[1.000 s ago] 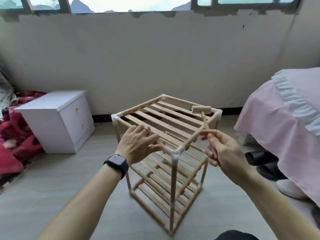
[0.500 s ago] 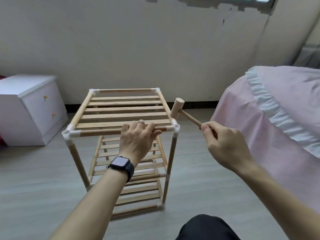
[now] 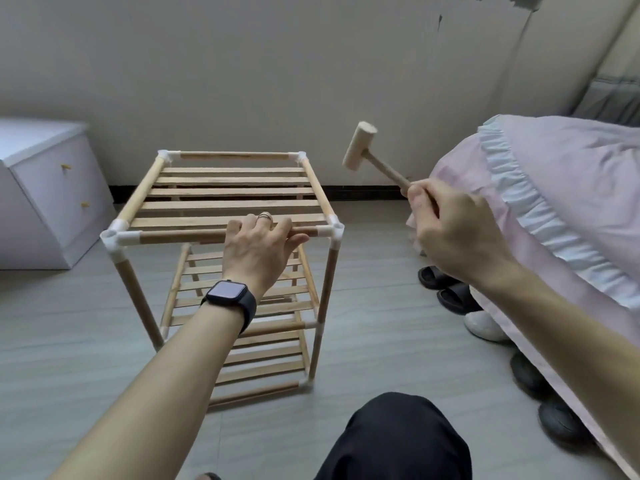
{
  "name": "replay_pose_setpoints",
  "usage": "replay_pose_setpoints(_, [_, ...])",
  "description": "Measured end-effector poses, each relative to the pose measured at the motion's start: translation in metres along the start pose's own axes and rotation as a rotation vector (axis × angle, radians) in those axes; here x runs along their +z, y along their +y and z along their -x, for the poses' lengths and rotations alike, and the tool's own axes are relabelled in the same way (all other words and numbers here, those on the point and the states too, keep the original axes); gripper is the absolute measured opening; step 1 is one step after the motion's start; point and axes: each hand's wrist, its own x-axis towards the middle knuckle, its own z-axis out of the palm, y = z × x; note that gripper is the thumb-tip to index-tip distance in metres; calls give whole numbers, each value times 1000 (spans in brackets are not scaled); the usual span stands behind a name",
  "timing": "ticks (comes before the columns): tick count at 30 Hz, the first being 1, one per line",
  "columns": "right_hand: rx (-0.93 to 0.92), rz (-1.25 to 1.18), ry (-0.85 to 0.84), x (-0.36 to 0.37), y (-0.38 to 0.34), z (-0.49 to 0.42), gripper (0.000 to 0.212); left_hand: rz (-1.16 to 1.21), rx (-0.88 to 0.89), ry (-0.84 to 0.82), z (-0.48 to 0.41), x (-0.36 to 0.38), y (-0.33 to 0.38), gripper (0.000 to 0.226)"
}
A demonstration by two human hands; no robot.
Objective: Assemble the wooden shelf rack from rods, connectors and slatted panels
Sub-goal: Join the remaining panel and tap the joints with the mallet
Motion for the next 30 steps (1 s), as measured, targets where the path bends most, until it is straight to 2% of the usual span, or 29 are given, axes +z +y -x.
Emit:
replay_pose_setpoints(1, [-18,-76,92,1,-1,5,32,0,0,3,0,0,0,53])
replay_pose_setpoints(2, [-38,-111,112,4,-1,12,30,0,-2,3,0,0,0,52])
replay_pose_setpoints(3, [-59,-86,44,8,0,19,28,-1,-3,-1,0,0,0,52])
replay_pose_setpoints(5, [-88,100,-296,18,1,32,24,-5,-4,-8,-1,0,0,52])
replay_pose_setpoints(6, [-86,147,-359,17,2,31,24,-8,-4,-10,-1,0,-1,52])
replay_pose_setpoints(7, [-86,143,-299,14,3,24,24,-10,-3,-13,-1,0,-1,52])
replay_pose_setpoints(10, [-96,-62,92,2,-1,8,27,-18,-1,-9,-1,1,-1,52])
replay_pose_setpoints(11, [-105,-88,111,1,-2,9,26,-18,-2,-13,-1,1,0,52])
replay_pose_setpoints(12, [-119,-42,35,4,-3,11,25,-19,-1,-16,-1,1,0,52])
replay_pose_setpoints(14, [-137,202,-311,14,-2,21,24,-15,-2,-14,-1,1,0,53])
replay_pose_setpoints(15, [-106,254,-395,14,0,20,25,-12,-5,-16,-1,1,-1,53])
replay_pose_setpoints(16, [-63,230,-366,11,3,14,25,-10,-7,-23,-1,0,0,53])
replay_pose_setpoints(19, [-12,-15,-6,8,6,10,23,-17,-10,-31,-2,1,0,52])
replay_pose_setpoints(20, [-13,-44,22,9,6,14,23,-17,-13,-31,-1,2,0,52])
replay_pose_setpoints(21, [-14,-21,-49,11,7,19,21,-17,-14,-22,-1,2,0,52])
replay_pose_setpoints(23, [-3,118,-328,16,9,30,21,-4,-28,-19,-2,3,2,52])
replay_pose_setpoints(24, [17,145,-369,16,12,29,21,-4,-38,-26,-3,2,5,51])
replay_pose_setpoints(28, [152,-56,-118,18,14,7,19,25,-119,-74,-17,2,31,44])
replay_pose_setpoints(30, [167,-154,-37,32,6,8,18,62,-123,-65,-23,6,47,28])
